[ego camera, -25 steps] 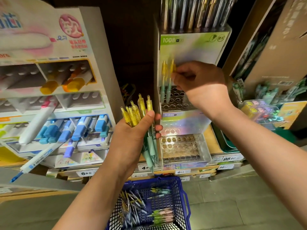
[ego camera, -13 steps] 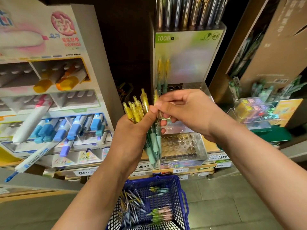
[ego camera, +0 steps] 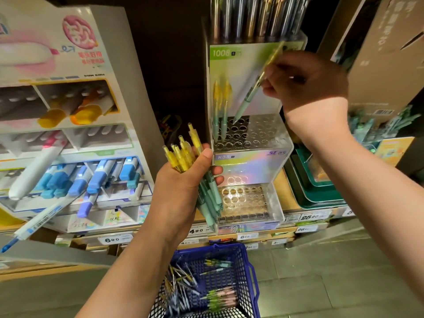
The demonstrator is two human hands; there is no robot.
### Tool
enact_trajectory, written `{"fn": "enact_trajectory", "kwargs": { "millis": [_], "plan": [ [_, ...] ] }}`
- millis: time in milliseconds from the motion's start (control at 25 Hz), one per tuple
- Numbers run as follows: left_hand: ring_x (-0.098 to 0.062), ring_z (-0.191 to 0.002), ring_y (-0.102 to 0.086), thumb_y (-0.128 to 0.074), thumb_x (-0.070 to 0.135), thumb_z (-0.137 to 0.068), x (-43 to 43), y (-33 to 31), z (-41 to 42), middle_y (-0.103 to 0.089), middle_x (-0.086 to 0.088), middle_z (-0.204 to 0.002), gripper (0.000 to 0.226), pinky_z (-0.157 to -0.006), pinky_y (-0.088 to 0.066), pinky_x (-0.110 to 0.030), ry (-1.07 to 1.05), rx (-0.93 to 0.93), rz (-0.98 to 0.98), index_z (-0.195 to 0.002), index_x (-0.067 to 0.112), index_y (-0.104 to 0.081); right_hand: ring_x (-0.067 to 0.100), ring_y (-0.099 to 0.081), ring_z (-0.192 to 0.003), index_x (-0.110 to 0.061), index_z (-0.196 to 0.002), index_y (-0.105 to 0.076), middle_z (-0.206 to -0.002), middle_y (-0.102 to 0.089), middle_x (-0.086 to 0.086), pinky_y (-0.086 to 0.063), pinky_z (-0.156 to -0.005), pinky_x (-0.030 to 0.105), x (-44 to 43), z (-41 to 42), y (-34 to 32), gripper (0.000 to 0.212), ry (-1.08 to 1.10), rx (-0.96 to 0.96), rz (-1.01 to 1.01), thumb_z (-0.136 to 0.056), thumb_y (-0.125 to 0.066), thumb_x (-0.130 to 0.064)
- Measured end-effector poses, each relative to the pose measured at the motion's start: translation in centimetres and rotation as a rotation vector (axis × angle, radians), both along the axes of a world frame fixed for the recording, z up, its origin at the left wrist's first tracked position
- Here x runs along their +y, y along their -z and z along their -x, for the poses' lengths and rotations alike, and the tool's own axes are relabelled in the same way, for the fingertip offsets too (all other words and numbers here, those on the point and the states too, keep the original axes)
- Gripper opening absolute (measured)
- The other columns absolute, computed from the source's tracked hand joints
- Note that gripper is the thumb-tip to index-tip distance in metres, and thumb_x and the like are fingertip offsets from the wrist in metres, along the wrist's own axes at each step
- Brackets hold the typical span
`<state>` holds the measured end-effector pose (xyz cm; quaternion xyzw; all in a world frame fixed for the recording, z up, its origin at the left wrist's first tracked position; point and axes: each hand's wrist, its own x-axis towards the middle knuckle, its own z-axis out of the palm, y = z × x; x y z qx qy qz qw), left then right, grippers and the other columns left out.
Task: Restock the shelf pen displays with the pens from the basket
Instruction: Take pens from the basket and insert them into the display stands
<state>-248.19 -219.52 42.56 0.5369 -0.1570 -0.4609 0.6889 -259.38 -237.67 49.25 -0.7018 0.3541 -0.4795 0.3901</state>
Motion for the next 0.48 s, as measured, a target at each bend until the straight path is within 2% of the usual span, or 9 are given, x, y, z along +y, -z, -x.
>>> {"fn": "enact_trajectory", "kwargs": {
  "millis": [120, 240, 400, 480],
  "plan": [
    [-0.029, -0.086, -0.069, -0.069, 0.028, -0.091, 0.0, 0.2, -0.1, -0.068, -0.018, -0.095, 0.042, -0.08, -0.057, -0.04, -0.006, -0.018, -0.003, -0.121, -0.001, -0.063, 0.016, -0.075, -0.077, -0.018, -0.102, -0.074, -0.087, -0.076, 0.0, -0.061, -0.081, 0.038, 0.1, -1.0, 0.6, 0.011, -0.048, 0.155, 0.07, -0.093, -0.069, -0.019],
    [-0.029, -0.088, -0.068, -0.069, 0.027, -0.093, 0.0, 0.3, -0.2, -0.067, -0.019, -0.1, 0.044, -0.082, -0.056, -0.041, -0.022, -0.023, 0.008, -0.123, -0.006, -0.06, 0.014, -0.073, -0.08, -0.017, -0.106, -0.076, -0.089, -0.076, -0.003, -0.058, -0.086, 0.036, 0.6, -1.7, 1.7, 0.017, -0.067, 0.34, 0.121, -0.092, -0.071, -0.024],
    [-0.027, -0.087, -0.068, -0.068, 0.026, -0.095, 0.1, 0.4, -0.1, -0.067, -0.019, -0.102, 0.042, -0.082, -0.055, -0.041, -0.029, -0.035, 0.02, -0.123, -0.005, -0.061, 0.013, -0.073, -0.083, -0.017, -0.106, -0.077, -0.092, -0.076, -0.004, -0.057, -0.089, 0.034, 0.9, -2.0, 1.5, 0.019, -0.038, 0.404, 0.11, -0.092, -0.071, -0.029],
    [-0.027, -0.086, -0.069, -0.07, 0.027, -0.093, 0.1, 0.3, -0.1, -0.067, -0.019, -0.102, 0.04, -0.082, -0.055, -0.041, -0.022, -0.044, 0.023, -0.12, -0.001, -0.063, 0.01, -0.071, -0.083, -0.019, -0.105, -0.077, -0.092, -0.076, -0.006, -0.055, -0.089, 0.027, 1.0, -1.9, 1.1, 0.021, -0.027, 0.49, 0.119, -0.092, -0.07, -0.034]
  ]
}}
